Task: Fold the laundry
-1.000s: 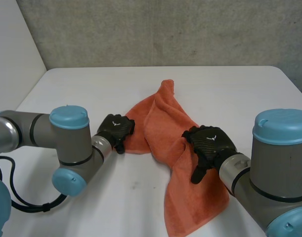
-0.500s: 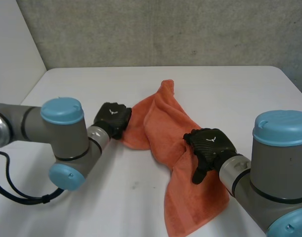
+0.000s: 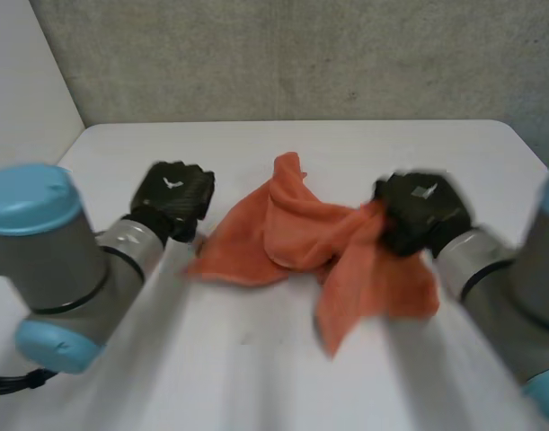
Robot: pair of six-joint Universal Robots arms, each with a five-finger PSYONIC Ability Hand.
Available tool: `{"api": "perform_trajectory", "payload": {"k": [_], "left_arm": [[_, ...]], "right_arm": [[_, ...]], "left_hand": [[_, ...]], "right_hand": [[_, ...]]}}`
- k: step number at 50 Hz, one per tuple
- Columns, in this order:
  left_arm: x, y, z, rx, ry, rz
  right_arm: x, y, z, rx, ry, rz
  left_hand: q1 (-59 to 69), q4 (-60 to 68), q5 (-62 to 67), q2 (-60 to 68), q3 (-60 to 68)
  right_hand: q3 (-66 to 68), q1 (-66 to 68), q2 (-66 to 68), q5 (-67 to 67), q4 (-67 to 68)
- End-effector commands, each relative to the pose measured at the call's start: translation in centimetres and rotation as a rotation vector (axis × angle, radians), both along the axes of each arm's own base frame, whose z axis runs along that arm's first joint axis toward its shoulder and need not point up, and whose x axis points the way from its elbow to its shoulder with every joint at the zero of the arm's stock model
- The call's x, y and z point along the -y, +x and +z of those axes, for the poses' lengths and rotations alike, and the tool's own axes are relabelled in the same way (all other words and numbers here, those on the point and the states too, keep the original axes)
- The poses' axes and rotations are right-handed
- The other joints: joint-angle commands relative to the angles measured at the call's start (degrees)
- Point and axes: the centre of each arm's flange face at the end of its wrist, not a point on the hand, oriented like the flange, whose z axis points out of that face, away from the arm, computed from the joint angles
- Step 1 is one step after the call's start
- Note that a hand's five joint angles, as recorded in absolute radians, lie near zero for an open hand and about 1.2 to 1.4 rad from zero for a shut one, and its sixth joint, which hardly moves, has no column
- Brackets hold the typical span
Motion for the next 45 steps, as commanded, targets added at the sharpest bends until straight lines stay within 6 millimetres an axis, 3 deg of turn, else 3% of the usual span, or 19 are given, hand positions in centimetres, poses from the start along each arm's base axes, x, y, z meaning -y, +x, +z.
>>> {"api": "perform_trajectory", "payload": {"k": [1, 3, 6, 8, 9, 11, 13, 14, 15, 16, 17, 18, 19, 24, 31, 36, 45], "left_arm": [[-3.4, 2.3, 6.5, -0.079, -0.14, 0.017], [-4.0, 2.6, 7.3, -0.097, -0.157, 0.016], [-4.8, 2.6, 7.9, -0.123, -0.156, -0.01], [-5.1, 2.4, 7.3, -0.127, -0.13, -0.035], [-5.1, 2.4, 7.3, -0.127, -0.13, -0.035], [-5.0, 2.3, 6.8, -0.123, -0.117, -0.041], [-4.1, 1.8, 3.7, -0.08, -0.026, -0.041], [-4.1, 1.8, 3.6, -0.08, -0.025, -0.041], [-3.8, 1.4, 1.9, -0.056, 0.027, -0.044], [-3.8, 1.0, 0.4, -0.035, 0.071, -0.056], [-3.8, 1.0, 0.4, -0.035, 0.071, -0.056], [-4.2, 0.3, -0.9, -0.016, 0.109, -0.079], [-5.0, -0.4, -1.9, -0.005, 0.138, -0.108], [-6.7, -1.4, -3.6, 0.023, 0.188, -0.159], [-7.7, -2.8, -5.1, 0.035, 0.215, -0.207], [-7.0, -3.8, -6.0, -0.037, 0.273, -0.199], [-6.7, -5.7, -7.1, -0.091, 0.322, -0.218]], "right_arm": [[3.5, -4.9, 5.4, -0.02, -0.09, -0.124], [5.0, -5.7, 6.3, -0.011, -0.064, -0.093], [6.1, -5.7, 5.5, -0.01, -0.024, -0.074], [8.7, -5.5, 3.2, -0.018, 0.062, -0.075], [8.7, -5.5, 3.1, -0.018, 0.062, -0.075], [10.5, -5.0, 1.2, -0.03, 0.107, -0.087], [11.4, -5.0, 0.2, -0.04, 0.124, -0.103], [12.2, -5.0, -0.9, -0.053, 0.141, -0.127], [12.2, -5.0, -0.9, -0.053, 0.141, -0.127], [12.9, -5.1, -2.0, -0.065, 0.159, -0.15], [12.9, -5.1, -2.0, -0.065, 0.159, -0.151], [13.2, -5.3, -2.8, -0.073, 0.179, -0.176], [13.2, -5.4, -3.2, -0.078, 0.187, -0.19], [12.4, -5.6, -4.0, -0.08, 0.215, -0.201], [11.3, -5.8, -3.2, -0.055, 0.184, -0.206], [11.0, -5.9, -3.8, -0.057, 0.19, -0.205], [10.7, -6.0, -4.7, -0.061, 0.201, -0.206]], "left_hand": [[11.6, 10.3, 10.5, 10.2, 10.3], [11.6, 10.3, 10.5, 10.2, 10.3], [11.6, 10.3, 10.5, 10.2, 10.3], [11.6, 10.3, 10.5, 10.2, 10.3], [11.6, 10.3, 10.5, 10.2, 10.3], [11.6, 10.3, 10.5, 10.2, 10.3], [11.6, 10.3, 10.5, 10.2, 10.3], [11.6, 10.3, 10.5, 10.2, 10.3], [11.6, 10.3, 10.5, 10.2, 10.3], [-4.0, -5.4, -5.1, -5.4, -5.3], [-4.2, -5.5, -5.2, -5.5, -5.5], [-25.5, -26.8, -26.6, -26.9, -26.8], [-33.0, -34.4, -34.1, -34.4, -34.3], [-43.8, -45.2, -44.9, -45.2, -45.1], [-41.2, -42.5, -42.3, -42.5, -42.5], [-33.9, -35.3, -35.0, -35.3, -35.2], [-33.9, -35.3, -35.0, -35.3, -35.2]], "right_hand": [[13.1, 25.3, 12.4, 15.8, 12.0], [13.1, 25.3, 12.4, 15.8, 12.0], [13.1, 25.3, 12.4, 15.8, 12.0], [13.1, 25.3, 12.4, 15.8, 12.0], [13.1, 25.3, 12.4, 15.8, 12.0], [13.1, 25.3, 12.4, 15.8, 12.0], [13.1, 25.3, 12.4, 15.8, 12.0], [13.1, 25.3, 12.4, 15.8, 12.0], [13.1, 25.3, 12.4, 15.8, 12.0], [13.1, 25.3, 12.4, 15.8, 12.0], [13.1, 25.3, 12.4, 15.8, 12.0], [13.1, 25.3, 12.4, 15.8, 12.0], [13.1, 25.3, 12.4, 15.8, 12.0], [13.1, 25.3, 12.4, 15.8, 12.0], [13.1, 25.3, 12.4, 15.8, 12.0], [13.1, 25.3, 12.4, 15.8, 12.0], [13.1, 25.3, 12.4, 15.8, 12.0]]}}
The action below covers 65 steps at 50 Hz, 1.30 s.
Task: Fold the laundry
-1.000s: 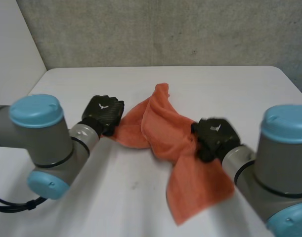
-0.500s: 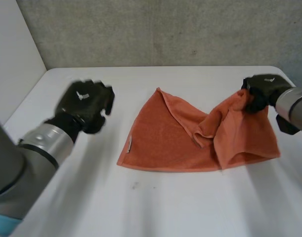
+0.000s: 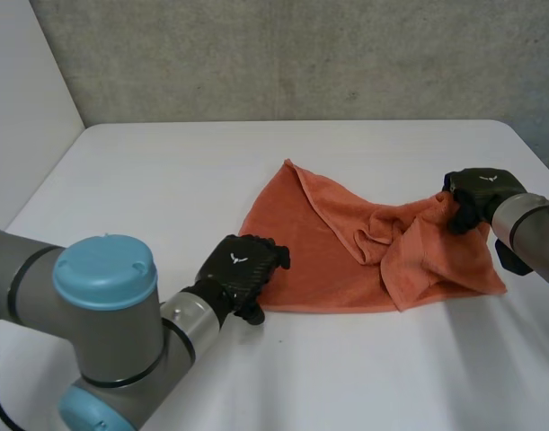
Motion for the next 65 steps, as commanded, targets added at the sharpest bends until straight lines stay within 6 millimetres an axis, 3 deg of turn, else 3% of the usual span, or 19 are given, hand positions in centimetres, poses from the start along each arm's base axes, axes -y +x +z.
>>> {"api": "perform_trajectory", "payload": {"k": [1, 15, 20, 31, 42, 50, 65], "left_arm": [[0.2, -1.8, -1.1, -0.029, 0.037, -0.021], [0.3, -5.1, -3.5, -0.015, 0.038, -0.077], [0.4, -5.5, -3.5, -0.017, 0.035, -0.077], [1.5, -5.9, -3.8, -0.013, 0.01, -0.03], [1.1, -5.6, -4.8, 0.025, 0.039, -0.034], [0.7, -5.1, -4.3, 0.045, 0.054, -0.033], [1.3, -5.6, -4.8, 0.041, 0.045, -0.03]], "right_arm": [[-0.1, 0.0, -0.7, -0.004, 0.009, 0.0], [-0.4, 0.0, -1.0, -0.005, 0.015, 0.002], [-0.4, -0.1, -1.0, -0.004, 0.019, 0.002], [-0.5, 0.0, -1.1, -0.006, 0.02, 0.004], [-0.4, -0.1, -1.2, -0.006, 0.021, 0.002], [-0.4, 0.0, -1.3, -0.009, 0.019, 0.005], [-0.7, 0.3, -1.6, -0.011, 0.029, 0.014]], "left_hand": [[4.8, 4.7, 4.6, 4.7, 4.7], [10.5, 10.4, 10.3, 10.4, 10.4], [13.7, 13.6, 13.5, 13.6, 13.6], [18.1, 17.9, 17.8, 18.0, 18.0], [17.1, 16.9, 16.8, 17.0, 17.0], [13.0, 12.9, 12.8, 12.9, 12.9], [15.2, 15.1, 15.0, 15.1, 15.1]], "right_hand": [[12.3, 25.3, 12.4, 14.7, 11.8], [12.3, 25.3, 12.4, 14.7, 11.8], [12.3, 25.3, 12.4, 14.7, 11.8], [12.3, 25.3, 12.4, 14.7, 11.8], [12.3, 25.3, 12.4, 14.7, 11.8], [12.3, 25.3, 12.4, 14.7, 11.8], [12.3, 25.3, 12.4, 14.7, 11.8]]}}
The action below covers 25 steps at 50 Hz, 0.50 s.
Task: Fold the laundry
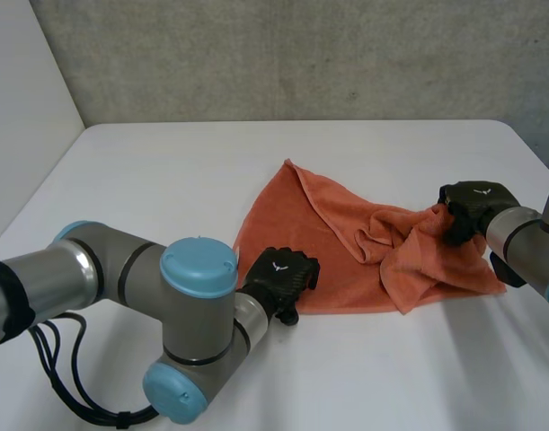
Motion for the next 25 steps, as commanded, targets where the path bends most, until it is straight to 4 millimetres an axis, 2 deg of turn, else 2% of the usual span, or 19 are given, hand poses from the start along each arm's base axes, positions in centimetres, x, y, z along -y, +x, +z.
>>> {"api": "perform_trajectory", "payload": {"k": [1, 10, 17, 25], "left_arm": [[0.5, -0.4, -0.6, -0.001, -0.002, 0.001], [0.9, -0.8, -0.9, -0.007, -0.008, 0.002], [1.6, -1.2, -0.4, -0.025, -0.03, 0.011], [2.2, -1.2, 0.0, -0.034, -0.051, 0.032]], "right_arm": [[-0.2, 0.2, -0.1, -0.001, 0.006, 0.005], [-0.2, 0.2, -0.1, -0.002, 0.006, 0.006], [-0.2, 0.2, -0.1, -0.002, 0.004, 0.006], [-0.2, 0.2, -0.1, -0.002, 0.006, 0.007]], "left_hand": [[7.5, 7.6, 7.6, 7.6, 7.6], [11.4, 11.5, 11.5, 11.5, 11.4], [18.1, 18.2, 18.2, 18.2, 18.1], [19.1, 19.2, 19.2, 19.2, 19.2]], "right_hand": [[12.0, 25.3, 12.4, 14.7, 11.6], [12.0, 25.3, 12.4, 14.7, 11.6], [12.0, 25.3, 12.4, 14.7, 11.6], [12.0, 25.3, 12.4, 14.7, 11.6]]}}
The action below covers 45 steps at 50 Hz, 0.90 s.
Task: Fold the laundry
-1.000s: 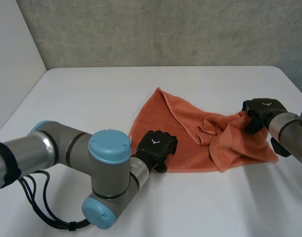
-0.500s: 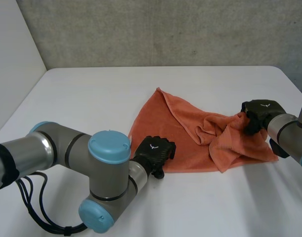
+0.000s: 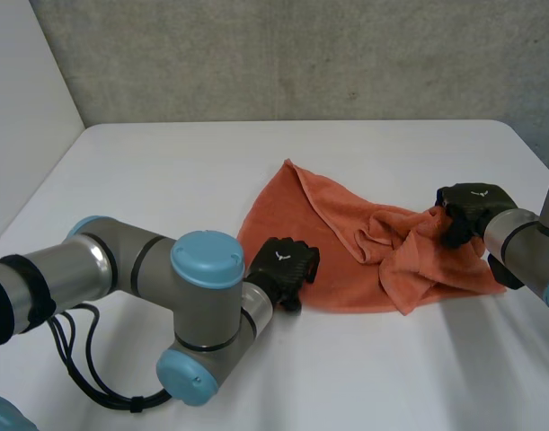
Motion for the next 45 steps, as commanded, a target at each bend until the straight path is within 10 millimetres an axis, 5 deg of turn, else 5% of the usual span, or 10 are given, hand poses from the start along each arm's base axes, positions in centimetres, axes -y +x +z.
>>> {"api": "perform_trajectory", "payload": {"k": [1, 9, 13, 20, 25, 27, 35, 37, 41, 45], "left_arm": [[0.4, 0.0, 0.3, -0.008, -0.015, 0.014], [0.4, 0.0, 0.1, 0.016, -0.041, 0.004], [0.4, 0.2, 0.0, 0.035, -0.054, 0.001], [0.5, 1.1, 1.7, 0.059, -0.099, 0.017], [0.8, 3.5, 5.3, 0.058, -0.163, 0.089], [0.5, 5.2, 8.4, 0.03, -0.204, 0.122], [-2.7, 8.9, 15.3, -0.064, -0.315, 0.155], [-3.6, 9.5, 17.0, -0.098, -0.351, 0.155], [-5.8, 11.1, 20.3, -0.174, -0.433, 0.146], [-6.0, 11.7, 20.4, -0.177, -0.439, 0.153]], "right_arm": [[0.0, 0.0, 0.0, 0.0, -0.001, 0.001], [0.0, 0.0, 0.0, 0.0, 0.0, 0.001], [0.0, 0.0, 0.0, 0.0, 0.0, 0.001], [-0.1, 0.0, 0.6, -0.006, -0.006, 0.007], [-0.6, -0.2, 1.7, -0.045, 0.0, 0.032], [-1.1, -0.3, 2.3, -0.072, 0.008, 0.054], [-4.8, -0.2, 7.3, -0.139, 0.038, 0.192], [-6.0, -0.4, 10.1, -0.107, 0.012, 0.22], [-5.6, -1.8, 12.3, -0.053, -0.029, 0.189], [-3.8, -3.7, 13.1, 0.124, -0.018, 0.09]], "left_hand": [[7.7, 7.7, 8.0, 7.7, 7.7], [9.4, 9.3, 9.6, 9.3, 9.4], [29.2, 29.1, 29.4, 29.1, 29.1], [30.6, 30.5, 30.8, 30.5, 30.6], [30.6, 30.5, 30.8, 30.5, 30.6], [30.6, 30.5, 30.8, 30.5, 30.6], [30.6, 30.5, 30.8, 30.5, 30.6], [30.6, 30.5, 30.8, 30.5, 30.6], [30.6, 30.5, 30.8, 30.5, 30.6], [30.6, 30.5, 30.8, 30.5, 30.6]], "right_hand": [[11.9, 25.3, 12.4, 14.7, 11.6], [11.9, 25.3, 12.4, 14.7, 11.6], [11.9, 25.3, 12.4, 14.7, 11.6], [11.9, 25.3, 12.4, 14.7, 11.6], [11.9, 25.3, 12.4, 14.7, 11.6], [11.9, 25.3, 12.4, 14.7, 11.6], [11.9, 25.3, 12.4, 14.7, 11.6], [11.9, 25.3, 12.4, 14.7, 11.6], [11.9, 25.3, 12.4, 14.7, 11.6], [11.9, 25.3, 12.4, 14.7, 11.6]]}}
